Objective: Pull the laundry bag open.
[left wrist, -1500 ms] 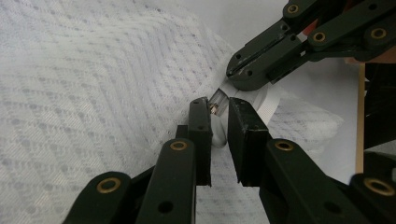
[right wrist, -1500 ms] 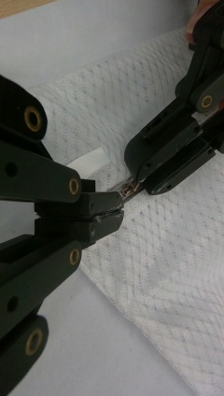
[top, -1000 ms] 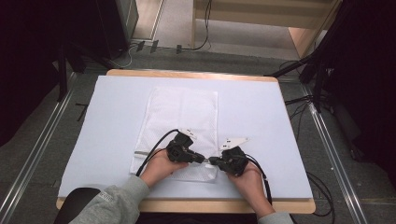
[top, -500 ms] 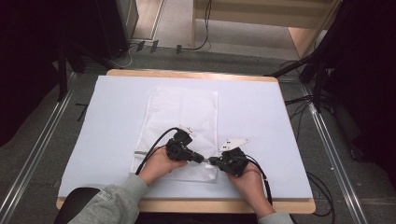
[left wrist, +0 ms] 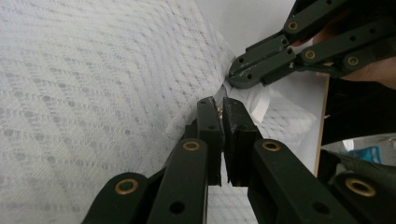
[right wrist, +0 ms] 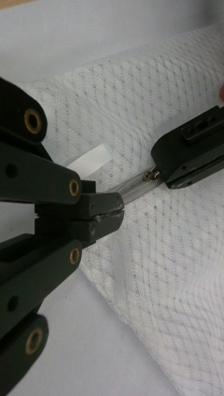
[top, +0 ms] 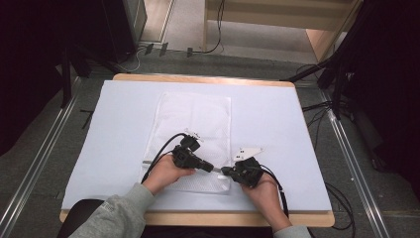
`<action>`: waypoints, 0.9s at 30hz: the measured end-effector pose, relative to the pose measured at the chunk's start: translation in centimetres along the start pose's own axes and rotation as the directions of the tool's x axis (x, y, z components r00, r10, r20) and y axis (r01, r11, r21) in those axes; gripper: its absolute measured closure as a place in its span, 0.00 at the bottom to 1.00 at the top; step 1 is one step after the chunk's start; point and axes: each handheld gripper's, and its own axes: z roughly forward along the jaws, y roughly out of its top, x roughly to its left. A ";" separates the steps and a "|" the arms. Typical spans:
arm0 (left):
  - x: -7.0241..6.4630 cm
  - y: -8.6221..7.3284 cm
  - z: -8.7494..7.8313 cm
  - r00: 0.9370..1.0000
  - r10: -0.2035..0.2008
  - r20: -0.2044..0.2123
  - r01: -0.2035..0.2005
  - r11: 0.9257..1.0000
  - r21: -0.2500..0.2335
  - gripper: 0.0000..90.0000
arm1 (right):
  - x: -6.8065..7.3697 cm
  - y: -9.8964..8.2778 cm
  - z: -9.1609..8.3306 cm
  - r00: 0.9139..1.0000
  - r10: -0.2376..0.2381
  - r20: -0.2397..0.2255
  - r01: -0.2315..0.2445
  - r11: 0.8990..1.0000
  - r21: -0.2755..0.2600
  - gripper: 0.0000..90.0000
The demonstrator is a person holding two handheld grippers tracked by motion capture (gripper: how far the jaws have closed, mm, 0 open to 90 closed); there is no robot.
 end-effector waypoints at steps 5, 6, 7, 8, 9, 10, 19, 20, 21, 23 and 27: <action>-0.2 0.0 0.0 0.999 0.025 -0.025 -0.024 1.000 0.015 0.98 | 0.0 0.0 0.0 1.000 0.003 0.000 -0.003 1.000 -0.002 1.00; -0.1 0.0 -0.1 1.000 0.020 -0.016 -0.020 1.000 0.017 0.98 | 0.0 -0.1 0.0 1.000 0.004 -0.001 -0.004 1.000 -0.003 1.00; 0.0 -0.1 -0.1 1.000 0.015 -0.022 -0.015 1.000 0.016 0.98 | -0.1 -0.1 0.0 1.000 0.004 -0.003 -0.004 1.000 -0.007 1.00; 0.0 -0.1 -0.2 1.000 0.012 -0.026 -0.011 1.000 0.013 0.98 | -0.1 -0.1 0.0 1.000 0.003 -0.003 -0.003 1.000 -0.009 1.00; 0.1 -0.1 -0.4 0.999 0.017 -0.029 -0.016 1.000 0.019 0.98 | -0.1 -0.1 0.0 1.000 0.004 -0.004 -0.004 1.000 -0.010 1.00; 0.1 -0.2 -0.5 0.999 0.017 -0.033 -0.016 1.000 0.015 0.98 | -0.1 -0.1 0.0 1.000 0.001 -0.003 -0.002 1.000 -0.010 1.00; 0.4 -0.4 -1.3 1.000 0.008 -0.021 -0.008 1.000 0.017 0.98 | -0.4 -0.5 0.0 1.000 -0.004 -0.031 0.003 0.999 -0.034 1.00; 0.4 -0.4 -1.3 1.000 0.009 -0.026 -0.008 1.000 0.020 0.98 | -0.4 -0.5 0.0 1.000 -0.008 -0.028 0.007 0.999 -0.034 1.00; 0.4 -0.4 -1.4 1.000 0.007 -0.027 -0.007 1.000 0.018 0.98 | -0.4 -0.5 0.0 1.000 -0.012 -0.027 0.011 0.999 -0.034 1.00; 0.4 -0.5 -1.5 1.000 0.008 -0.027 -0.007 1.000 0.018 0.98 | -0.5 -0.5 0.0 1.000 -0.007 -0.030 0.006 0.999 -0.035 1.00; 0.5 -0.6 -1.7 0.999 0.013 -0.030 -0.012 1.000 0.023 0.98 | -0.5 -0.5 0.0 1.000 -0.002 -0.031 0.001 0.999 -0.035 1.00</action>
